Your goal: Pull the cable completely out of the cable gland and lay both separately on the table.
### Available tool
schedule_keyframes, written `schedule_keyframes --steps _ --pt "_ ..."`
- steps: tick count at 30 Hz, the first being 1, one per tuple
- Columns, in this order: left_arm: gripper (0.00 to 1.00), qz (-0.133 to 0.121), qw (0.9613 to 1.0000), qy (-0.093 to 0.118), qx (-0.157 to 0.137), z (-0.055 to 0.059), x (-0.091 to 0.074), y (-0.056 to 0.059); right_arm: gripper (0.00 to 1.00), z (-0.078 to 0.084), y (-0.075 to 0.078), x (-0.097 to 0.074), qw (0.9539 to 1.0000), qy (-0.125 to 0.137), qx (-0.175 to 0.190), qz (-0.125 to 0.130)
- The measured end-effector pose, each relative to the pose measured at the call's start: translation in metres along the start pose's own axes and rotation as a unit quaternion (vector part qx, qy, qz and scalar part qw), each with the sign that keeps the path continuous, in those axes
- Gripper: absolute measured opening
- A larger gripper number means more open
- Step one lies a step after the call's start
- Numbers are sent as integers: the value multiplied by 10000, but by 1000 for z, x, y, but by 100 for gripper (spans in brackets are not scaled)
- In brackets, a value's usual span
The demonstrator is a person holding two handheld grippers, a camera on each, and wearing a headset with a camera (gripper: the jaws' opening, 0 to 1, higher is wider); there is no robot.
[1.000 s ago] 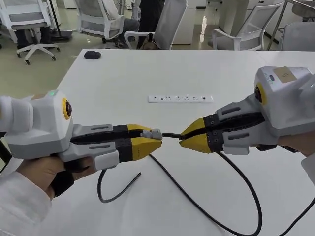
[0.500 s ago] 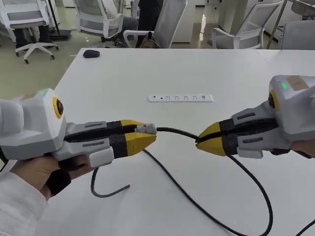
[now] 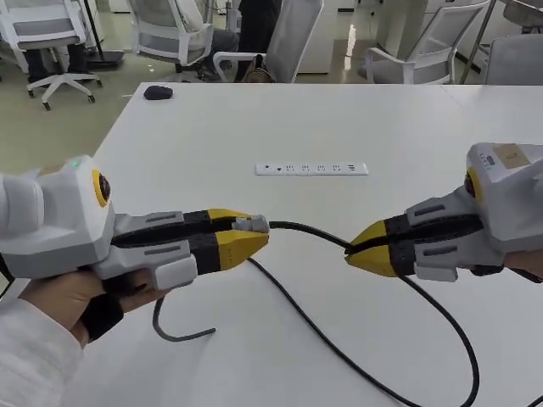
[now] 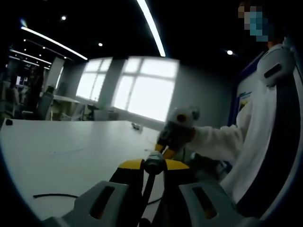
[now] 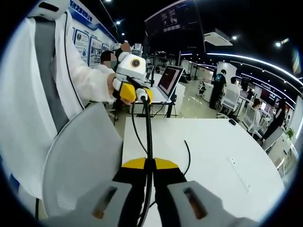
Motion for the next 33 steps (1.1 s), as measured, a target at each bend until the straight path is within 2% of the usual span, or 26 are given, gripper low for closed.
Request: schedule_keyframes --steps 3,6,8,13,15,19,27,33 --pt "17 -50 10000 -12 21 0 0 0 5 9 -4 1 9996 -239 -149 -80" --pt "17 -77 9999 86 0 -4 -1 -1 16 11 -5 1 9995 -287 -133 -52" --pt "17 -98 9999 46 38 -3 -1 -1 20 6 -5 -2 9998 -180 -92 -11" --pt "17 -93 9999 -33 24 0 2 0 23 -17 -2 -7 9997 160 -127 95" --pt "17 -84 9999 -57 28 1 5 0 25 -26 -3 -7 9995 267 -137 62" --pt "17 -29 9999 -122 62 3 10 4 25 -40 -5 -2 9988 422 -263 9" --pt "17 46 9995 -282 155 9 18 11 21 -56 -8 14 9974 603 -354 -145" --pt "17 49 9993 -332 180 11 21 12 12 -62 -11 19 9965 717 -351 -235"
Point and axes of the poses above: the centre of the closed fingertips' face, and the gripper's own axes: x roughly forward along the fingers, y roughly to its right, z roughly out of its underside, the point moved 1 cm from there along -x, roughly backward along the fingers, and after that the axes turned 1 degree about -x, right-handed, at the moved point
